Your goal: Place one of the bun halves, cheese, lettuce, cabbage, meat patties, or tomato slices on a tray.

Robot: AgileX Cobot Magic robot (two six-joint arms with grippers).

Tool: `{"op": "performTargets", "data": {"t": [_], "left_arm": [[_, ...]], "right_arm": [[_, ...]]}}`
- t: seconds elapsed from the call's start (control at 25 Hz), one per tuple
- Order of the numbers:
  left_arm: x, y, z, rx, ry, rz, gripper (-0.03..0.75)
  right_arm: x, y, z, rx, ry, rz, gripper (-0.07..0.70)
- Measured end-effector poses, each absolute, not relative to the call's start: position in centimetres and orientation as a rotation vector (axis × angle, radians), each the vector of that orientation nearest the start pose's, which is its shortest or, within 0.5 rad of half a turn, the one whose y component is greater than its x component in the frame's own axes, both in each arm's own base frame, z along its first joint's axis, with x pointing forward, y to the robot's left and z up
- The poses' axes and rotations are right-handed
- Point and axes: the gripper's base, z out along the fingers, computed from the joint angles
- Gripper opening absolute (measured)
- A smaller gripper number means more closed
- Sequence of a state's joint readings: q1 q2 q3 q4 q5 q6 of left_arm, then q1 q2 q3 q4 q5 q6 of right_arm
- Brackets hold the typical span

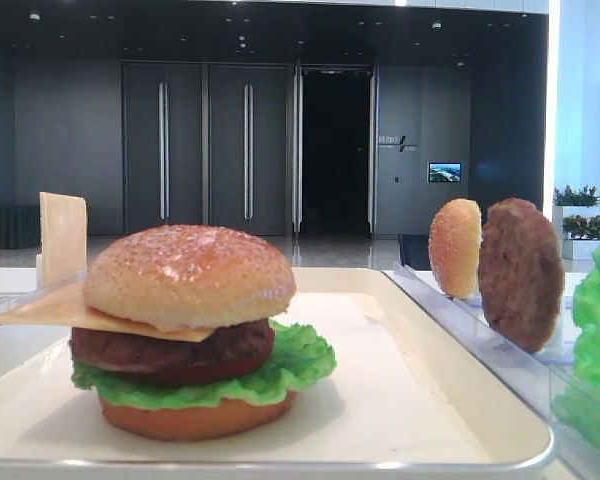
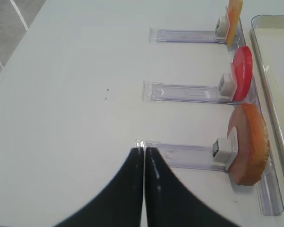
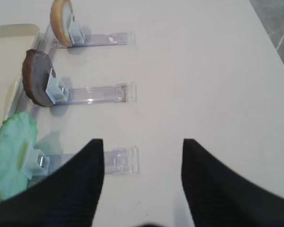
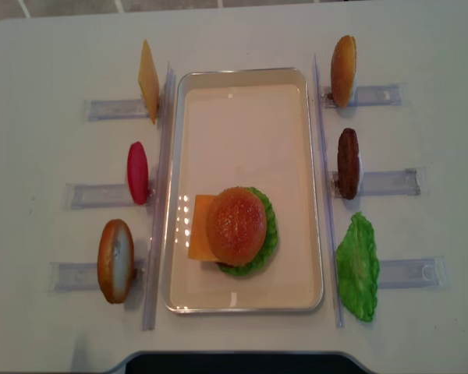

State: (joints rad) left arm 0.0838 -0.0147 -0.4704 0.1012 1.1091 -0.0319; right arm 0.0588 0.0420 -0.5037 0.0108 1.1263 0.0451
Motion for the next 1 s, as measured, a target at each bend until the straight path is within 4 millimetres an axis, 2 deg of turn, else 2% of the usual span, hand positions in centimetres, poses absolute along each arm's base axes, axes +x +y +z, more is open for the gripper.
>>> {"op": "performTargets", "data": {"t": [1.0], "left_arm": [[-0.68,0.77,26.55,-0.129,2.103,0.154,-0.002]], "right_arm": [[-0.9,0.04,27.11,-0.012,2.111,0.077,0.386]]}}
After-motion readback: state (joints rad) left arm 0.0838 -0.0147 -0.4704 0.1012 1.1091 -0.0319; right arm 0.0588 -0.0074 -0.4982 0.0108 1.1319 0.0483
